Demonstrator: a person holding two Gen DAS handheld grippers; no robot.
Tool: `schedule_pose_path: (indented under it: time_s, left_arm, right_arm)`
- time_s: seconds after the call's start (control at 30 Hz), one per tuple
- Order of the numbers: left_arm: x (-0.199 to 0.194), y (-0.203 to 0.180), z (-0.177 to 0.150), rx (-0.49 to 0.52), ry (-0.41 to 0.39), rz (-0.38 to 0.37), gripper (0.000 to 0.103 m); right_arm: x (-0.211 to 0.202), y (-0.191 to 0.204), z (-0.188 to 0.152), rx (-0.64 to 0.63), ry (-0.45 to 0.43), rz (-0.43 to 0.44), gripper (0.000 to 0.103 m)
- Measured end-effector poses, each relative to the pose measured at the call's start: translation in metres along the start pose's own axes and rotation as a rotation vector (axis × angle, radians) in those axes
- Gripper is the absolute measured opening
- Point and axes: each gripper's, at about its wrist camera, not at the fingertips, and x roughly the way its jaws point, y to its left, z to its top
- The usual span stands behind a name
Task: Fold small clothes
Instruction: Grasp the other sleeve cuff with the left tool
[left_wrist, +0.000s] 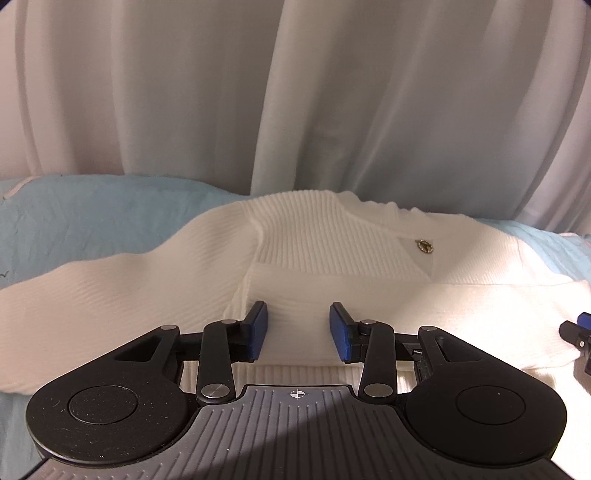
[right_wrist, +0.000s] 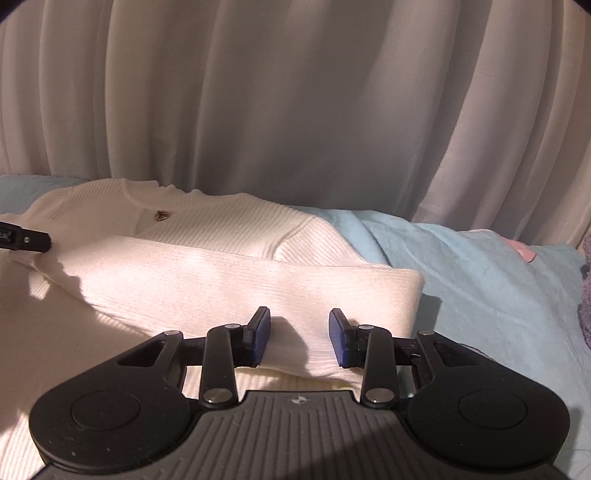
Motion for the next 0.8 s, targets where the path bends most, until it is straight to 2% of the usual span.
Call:
schedule_pose_path:
  time_s: [0.1,0.43,0.5,0.53,0.63,0.7,0.8]
  left_arm:
    - [-0.003,0.000,0.000,0.015,-0.002,0.010,0.043]
    - [-0.004,0.003,0.004,-0.001,0.008,0.032,0.044]
    - [-0.005,0.006,0.004,-0.015,0.012,0.051,0.050]
    - [-0.005,0.009,0.004,-0.035,0.024,0.058,0.056]
    - [-0.011,0.023,0.005,-0.099,0.032,0.018,0.053]
    - [-0.021,0.035,0.005,-0.153,0.043,0.004,0.054]
    - [-0.048,0.070,-0.003,-0.293,0.031,-0.020,0.064]
  right_arm:
    - [0.000,0.011,-0.004,-0.048,-0.006,-0.016,0.033]
    - [0.005,0.020,0.001,-0.058,0.012,-0.024,0.032]
    - [0.004,0.021,0.001,-0.070,0.015,-0.025,0.032]
    - [0.004,0.021,0.002,-0.072,0.019,-0.021,0.032]
    - [-0.003,0.013,0.007,-0.013,0.049,0.015,0.032]
    - [-0.018,0.007,0.006,0.076,0.050,0.086,0.032]
    - [-0.047,0.000,-0.003,0.180,0.030,0.152,0.032]
